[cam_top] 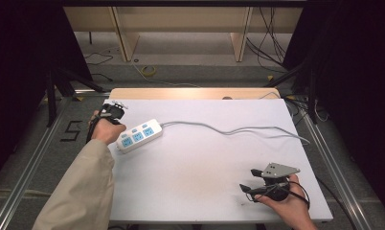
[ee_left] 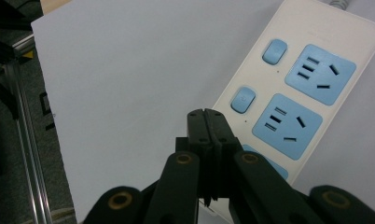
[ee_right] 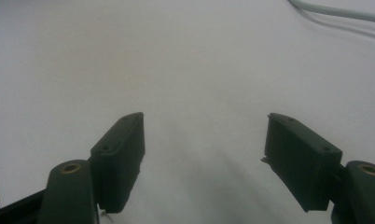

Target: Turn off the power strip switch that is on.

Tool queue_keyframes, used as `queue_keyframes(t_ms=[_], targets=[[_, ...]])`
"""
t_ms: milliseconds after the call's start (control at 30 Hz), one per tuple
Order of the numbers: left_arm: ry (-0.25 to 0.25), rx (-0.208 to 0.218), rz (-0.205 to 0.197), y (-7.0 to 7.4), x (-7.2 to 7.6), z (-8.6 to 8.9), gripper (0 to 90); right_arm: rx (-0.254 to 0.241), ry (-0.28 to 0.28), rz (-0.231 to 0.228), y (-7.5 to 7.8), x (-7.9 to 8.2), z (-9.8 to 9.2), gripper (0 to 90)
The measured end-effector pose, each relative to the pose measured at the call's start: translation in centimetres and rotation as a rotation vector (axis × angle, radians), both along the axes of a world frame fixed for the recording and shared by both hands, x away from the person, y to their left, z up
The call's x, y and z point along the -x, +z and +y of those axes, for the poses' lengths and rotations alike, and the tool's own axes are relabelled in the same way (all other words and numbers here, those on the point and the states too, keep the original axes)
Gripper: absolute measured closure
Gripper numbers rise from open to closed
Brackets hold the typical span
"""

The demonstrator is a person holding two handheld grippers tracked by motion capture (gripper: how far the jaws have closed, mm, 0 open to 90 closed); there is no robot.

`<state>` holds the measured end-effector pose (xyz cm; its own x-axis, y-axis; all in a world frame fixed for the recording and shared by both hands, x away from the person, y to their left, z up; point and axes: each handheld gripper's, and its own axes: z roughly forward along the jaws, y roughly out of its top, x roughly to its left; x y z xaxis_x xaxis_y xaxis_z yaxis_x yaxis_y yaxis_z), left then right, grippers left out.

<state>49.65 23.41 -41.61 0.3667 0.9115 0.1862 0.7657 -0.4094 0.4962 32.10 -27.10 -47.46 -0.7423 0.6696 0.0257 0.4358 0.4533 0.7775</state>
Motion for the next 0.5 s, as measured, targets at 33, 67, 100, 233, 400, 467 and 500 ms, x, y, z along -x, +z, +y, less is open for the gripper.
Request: queue_keyframes(t_ms=[33,67,100,233,400,467,500], targets=[[0.0,0.001,0.002,-0.01,-0.02,-0.04,89.8,0.0,0.0,0.0,0.0,0.0,0.0,29.7],[0.001,-0.001,0.002,-0.03,-0.05,-0.07,89.7,0.0,0.001,0.0,0.01,0.0,0.02,29.6],[0.001,-0.004,0.005,-0.04,-0.08,-0.06,89.8,0.0,0.002,0.0,0.01,0.01,0.03,29.7],[0.001,-0.011,0.008,-0.1,-0.19,-0.04,89.7,0.001,0.0,0.0,-0.01,-0.01,0.0,29.6],[-0.005,-0.017,0.008,0.13,-0.35,-0.2,89.7,0.002,0.001,0.0,0.0,0.0,0.01,29.6],[-0.011,-0.022,0.009,0.26,-0.46,-0.32,89.7,0.002,0.001,0.001,-0.01,0.01,0.04,29.7],[-0.012,-0.024,0.013,0.32,-0.51,-0.39,89.7,0.001,0.001,0.002,0.0,0.02,0.05,29.7]])
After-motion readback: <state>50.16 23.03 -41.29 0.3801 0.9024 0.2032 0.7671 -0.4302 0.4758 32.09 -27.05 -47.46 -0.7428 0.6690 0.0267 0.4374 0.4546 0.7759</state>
